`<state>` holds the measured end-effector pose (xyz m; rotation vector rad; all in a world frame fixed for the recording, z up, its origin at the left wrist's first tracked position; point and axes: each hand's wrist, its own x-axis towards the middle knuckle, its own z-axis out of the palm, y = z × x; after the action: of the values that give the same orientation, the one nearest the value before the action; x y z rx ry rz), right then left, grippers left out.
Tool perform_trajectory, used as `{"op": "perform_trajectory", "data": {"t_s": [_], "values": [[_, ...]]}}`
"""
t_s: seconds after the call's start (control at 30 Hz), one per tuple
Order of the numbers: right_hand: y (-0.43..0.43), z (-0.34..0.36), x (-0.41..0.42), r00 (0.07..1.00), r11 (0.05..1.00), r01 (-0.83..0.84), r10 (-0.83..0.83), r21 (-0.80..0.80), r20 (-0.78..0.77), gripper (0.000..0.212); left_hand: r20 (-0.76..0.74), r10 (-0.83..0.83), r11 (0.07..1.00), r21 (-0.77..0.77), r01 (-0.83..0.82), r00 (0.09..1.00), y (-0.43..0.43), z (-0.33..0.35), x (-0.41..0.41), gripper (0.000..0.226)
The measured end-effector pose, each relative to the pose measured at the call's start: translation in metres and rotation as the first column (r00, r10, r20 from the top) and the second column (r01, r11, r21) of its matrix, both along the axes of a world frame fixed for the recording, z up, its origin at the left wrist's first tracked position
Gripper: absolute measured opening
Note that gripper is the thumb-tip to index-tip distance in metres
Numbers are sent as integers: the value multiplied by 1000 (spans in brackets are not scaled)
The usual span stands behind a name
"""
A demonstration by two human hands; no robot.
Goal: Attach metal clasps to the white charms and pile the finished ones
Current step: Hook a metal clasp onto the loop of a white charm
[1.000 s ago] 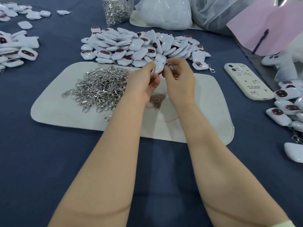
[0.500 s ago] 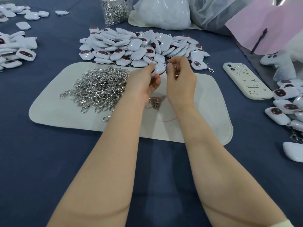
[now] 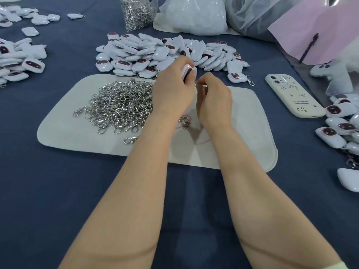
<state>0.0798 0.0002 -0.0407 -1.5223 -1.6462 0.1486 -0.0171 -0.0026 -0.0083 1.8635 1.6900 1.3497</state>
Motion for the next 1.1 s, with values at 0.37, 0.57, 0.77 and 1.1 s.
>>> {"op": "perform_trajectory", "data": {"t_s": [0.37,0.57,0.77,1.1], "values": [[2,3,-2,956,996,-66,46,-60,-289,18,614,61,986,-160,49,787,5,-6,4,5],[1,4,-6,930,967,-190,121,-171,-347,22,891,198,953,-272,132,407,7,-6,-2,8],[4,5,-4,901,972,-185,108,-147,-420,20,899,188,951,-268,157,395,6,-4,-1,7],[5,5,-3,801,990,-140,96,-29,-591,9,908,174,898,-305,318,381,6,-4,2,16]]}}
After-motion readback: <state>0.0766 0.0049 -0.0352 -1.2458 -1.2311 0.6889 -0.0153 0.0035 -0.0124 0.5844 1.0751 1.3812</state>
